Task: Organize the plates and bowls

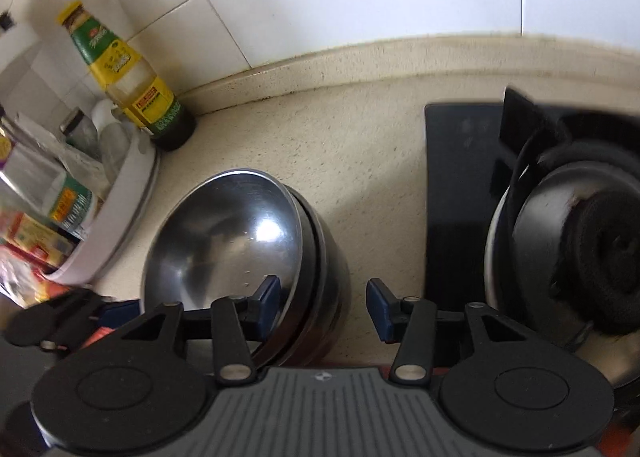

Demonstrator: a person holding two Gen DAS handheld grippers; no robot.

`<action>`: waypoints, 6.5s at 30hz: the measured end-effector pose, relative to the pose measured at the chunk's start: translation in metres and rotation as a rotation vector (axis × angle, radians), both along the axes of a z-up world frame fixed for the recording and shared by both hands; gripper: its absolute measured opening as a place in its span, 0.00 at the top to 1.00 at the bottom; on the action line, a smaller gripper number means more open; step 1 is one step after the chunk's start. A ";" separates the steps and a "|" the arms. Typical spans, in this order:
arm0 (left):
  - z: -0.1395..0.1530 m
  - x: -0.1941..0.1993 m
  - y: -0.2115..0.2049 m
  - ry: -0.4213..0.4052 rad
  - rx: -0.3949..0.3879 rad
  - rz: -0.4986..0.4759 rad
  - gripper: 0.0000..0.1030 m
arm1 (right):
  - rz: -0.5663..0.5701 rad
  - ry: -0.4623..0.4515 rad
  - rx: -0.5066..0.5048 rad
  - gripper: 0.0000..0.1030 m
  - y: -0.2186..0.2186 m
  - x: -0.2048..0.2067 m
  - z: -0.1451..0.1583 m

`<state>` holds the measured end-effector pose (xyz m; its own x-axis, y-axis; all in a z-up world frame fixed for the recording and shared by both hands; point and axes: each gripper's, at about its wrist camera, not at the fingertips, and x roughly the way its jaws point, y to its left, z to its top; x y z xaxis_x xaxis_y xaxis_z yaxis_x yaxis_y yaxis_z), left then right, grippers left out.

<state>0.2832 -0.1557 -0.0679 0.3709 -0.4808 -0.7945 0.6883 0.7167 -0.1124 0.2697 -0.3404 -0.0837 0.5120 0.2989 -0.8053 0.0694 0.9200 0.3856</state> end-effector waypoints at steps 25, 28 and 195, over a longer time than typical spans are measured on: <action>-0.022 0.036 -0.014 -0.178 0.037 -0.154 0.00 | 0.010 -0.013 -0.003 0.42 0.010 0.057 -0.005; -0.023 0.038 -0.014 -0.192 0.023 -0.166 0.00 | 0.002 -0.022 -0.007 0.42 0.006 0.063 -0.004; 0.041 -0.238 0.134 -0.233 0.064 0.285 0.00 | 0.132 -0.316 -0.085 0.43 0.087 -0.215 0.082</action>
<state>0.0457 -0.0221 -0.0269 0.6575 -0.2842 -0.6978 0.4617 0.8839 0.0750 0.0546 -0.2537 -0.0016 0.7010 0.3183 -0.6382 -0.1631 0.9427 0.2910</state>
